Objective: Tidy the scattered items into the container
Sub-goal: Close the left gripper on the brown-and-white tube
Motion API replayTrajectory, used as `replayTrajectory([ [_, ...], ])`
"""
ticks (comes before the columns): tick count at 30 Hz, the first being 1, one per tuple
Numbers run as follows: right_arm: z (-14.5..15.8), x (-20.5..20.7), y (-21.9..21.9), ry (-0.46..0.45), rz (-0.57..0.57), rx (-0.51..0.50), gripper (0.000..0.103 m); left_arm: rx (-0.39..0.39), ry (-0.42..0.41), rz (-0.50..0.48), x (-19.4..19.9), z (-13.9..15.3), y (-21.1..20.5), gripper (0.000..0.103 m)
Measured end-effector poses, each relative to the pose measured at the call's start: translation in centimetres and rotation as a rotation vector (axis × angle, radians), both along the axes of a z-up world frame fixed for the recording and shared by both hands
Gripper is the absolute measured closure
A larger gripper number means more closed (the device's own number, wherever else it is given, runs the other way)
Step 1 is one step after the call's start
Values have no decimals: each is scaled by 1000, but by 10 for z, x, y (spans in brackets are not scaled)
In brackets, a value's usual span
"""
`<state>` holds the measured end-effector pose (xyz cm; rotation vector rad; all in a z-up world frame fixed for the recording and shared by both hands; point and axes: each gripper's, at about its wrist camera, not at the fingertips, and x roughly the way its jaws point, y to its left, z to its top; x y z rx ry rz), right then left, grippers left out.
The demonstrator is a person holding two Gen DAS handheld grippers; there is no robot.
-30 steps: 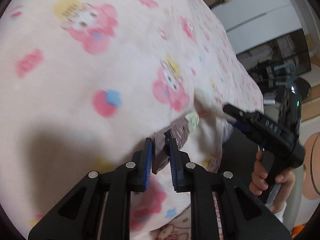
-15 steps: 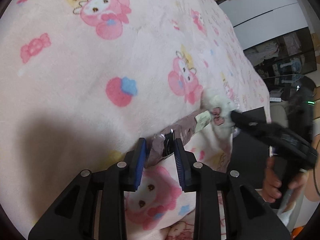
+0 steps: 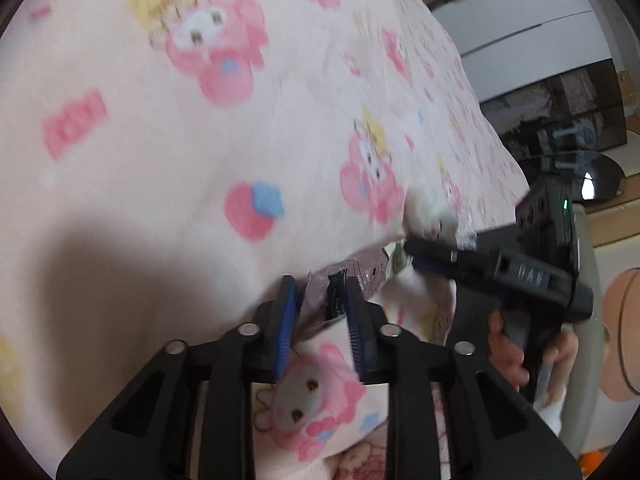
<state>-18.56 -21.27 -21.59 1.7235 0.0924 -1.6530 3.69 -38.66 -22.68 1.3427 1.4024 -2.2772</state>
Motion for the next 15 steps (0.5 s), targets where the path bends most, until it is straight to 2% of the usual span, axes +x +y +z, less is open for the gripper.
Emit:
replayTrajectory([
  [2,-6,1,-5,-7,20,1,40,-7,-11,1,-3,-5,4,75],
  [3,-13,2,-8,-23,37,0,38,-6,-12,6,-4,-7,4,74],
  [4,-19,3,-11,-48,53,-3,31,-2,-15,12,-5,-9,4,74],
  [6,-26,3,-15,-82,75,-14,29,6,-10,15,-8,-10,5,74],
  [9,-16,6,-11,-47,83,-52,46,-8,-14,5,-9,-5,10,70],
  [15,19,17,14,18,45,-122,48,-41,39,-21,-3,30,20,70],
])
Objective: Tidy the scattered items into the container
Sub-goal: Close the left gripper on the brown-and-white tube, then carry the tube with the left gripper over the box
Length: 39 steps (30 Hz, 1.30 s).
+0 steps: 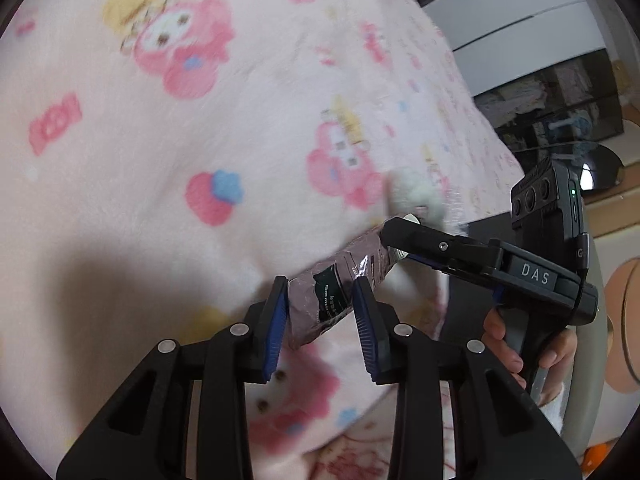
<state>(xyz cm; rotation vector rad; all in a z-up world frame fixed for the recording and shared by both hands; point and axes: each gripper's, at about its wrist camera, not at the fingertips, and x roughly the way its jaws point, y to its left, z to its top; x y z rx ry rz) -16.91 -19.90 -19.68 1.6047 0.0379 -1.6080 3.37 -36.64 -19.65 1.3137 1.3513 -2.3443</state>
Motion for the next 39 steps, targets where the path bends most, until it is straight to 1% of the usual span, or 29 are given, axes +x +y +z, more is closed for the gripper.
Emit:
replayTrajectory([
  [4,48,13,31,76,-37,-62,50,-24,71,-49,8,37,13,70],
  [6,67,20,35,120,-56,-83,50,-26,102,-74,11,53,22,70],
  [9,94,39,57,179,-84,-104,51,-33,143,-111,14,74,39,70],
  [10,97,41,58,188,-94,-110,52,-36,155,-123,15,80,45,70],
  [14,123,51,94,233,-155,-154,55,-47,206,-186,11,106,76,70],
  [17,143,57,131,277,-205,-167,55,-54,231,-245,1,121,106,70],
  [20,153,64,171,314,-263,-162,55,-54,245,-316,-16,130,141,70],
  [24,153,67,233,332,-359,-141,55,-35,248,-428,-51,132,194,71],
  [28,142,56,297,326,-463,-106,55,-40,218,-538,-98,126,250,70],
  [31,132,35,332,318,-512,-81,55,-28,190,-597,-134,115,281,69],
  [35,107,12,366,260,-582,-56,55,9,134,-660,-170,91,307,69],
  [37,90,7,377,207,-620,-50,55,-10,110,-686,-180,79,316,68],
  [38,82,6,380,183,-629,-45,56,-36,107,-697,-182,76,320,68],
  [39,75,5,381,160,-631,-35,56,-86,111,-706,-181,74,324,67],
])
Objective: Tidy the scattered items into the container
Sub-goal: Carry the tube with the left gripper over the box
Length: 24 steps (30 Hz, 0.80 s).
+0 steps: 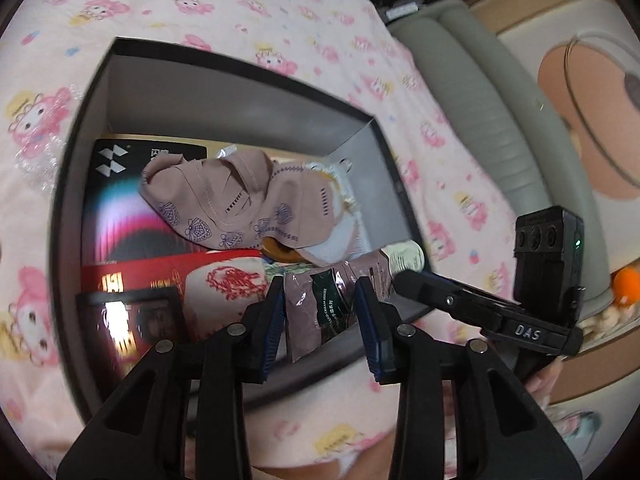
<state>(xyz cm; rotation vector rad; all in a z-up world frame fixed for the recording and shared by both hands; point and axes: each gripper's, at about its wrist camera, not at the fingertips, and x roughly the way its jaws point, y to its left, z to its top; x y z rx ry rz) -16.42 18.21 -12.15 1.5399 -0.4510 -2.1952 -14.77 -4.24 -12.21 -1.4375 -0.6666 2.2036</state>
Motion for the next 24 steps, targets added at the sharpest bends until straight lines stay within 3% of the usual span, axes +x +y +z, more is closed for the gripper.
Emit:
replayTrajectory([
  [2,-7,0,-3,-29,20,9,60,-147,54,1,4,1,9,68],
  [4,-10,0,-7,-43,43,12,60,-205,57,-15,8,-3,15,68],
  [9,-6,0,-2,-45,38,0,61,-181,67,37,16,1,3,68],
  [13,17,-2,-8,78,27,118,61,-157,116,111,16,12,-9,68],
  [15,21,-14,-19,94,51,132,61,-166,133,116,6,18,-6,68],
  [20,0,-52,-51,74,100,216,62,-193,97,78,-31,17,15,68],
  [24,-19,-53,-44,22,92,218,67,-257,33,52,-38,2,30,70],
])
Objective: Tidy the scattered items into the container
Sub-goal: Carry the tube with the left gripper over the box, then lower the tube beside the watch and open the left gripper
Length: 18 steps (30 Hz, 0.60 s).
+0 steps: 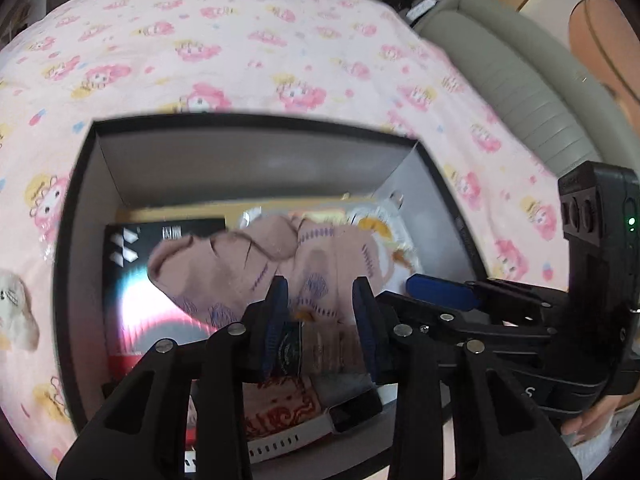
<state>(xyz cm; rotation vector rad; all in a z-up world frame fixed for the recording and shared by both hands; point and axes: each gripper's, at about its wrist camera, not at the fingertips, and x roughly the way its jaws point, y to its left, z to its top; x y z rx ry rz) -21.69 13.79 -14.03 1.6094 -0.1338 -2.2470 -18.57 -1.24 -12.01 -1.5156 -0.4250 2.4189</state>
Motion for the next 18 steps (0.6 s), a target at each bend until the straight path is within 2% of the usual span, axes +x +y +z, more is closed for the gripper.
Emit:
replayTrajectory([
  [3,-11,4,8,-43,-9,-3,67,-51,-56,1,-1,-12,5,71],
  [5,-15,8,9,-66,-9,-6,66,-43,-71,-7,2,-16,6,70],
  [8,-16,20,11,-79,14,-22,66,6,-85,-38,10,-15,2,69],
  [10,-16,32,15,-94,42,-31,66,91,-107,-71,19,-15,-4,69],
  [13,-10,42,20,-83,47,-49,67,156,-88,-76,26,-12,-11,68],
  [16,-1,43,23,-26,27,-58,66,129,-28,-37,17,-3,-15,68],
  [18,0,43,21,-13,36,-62,66,113,-29,-26,6,-4,-13,68],
])
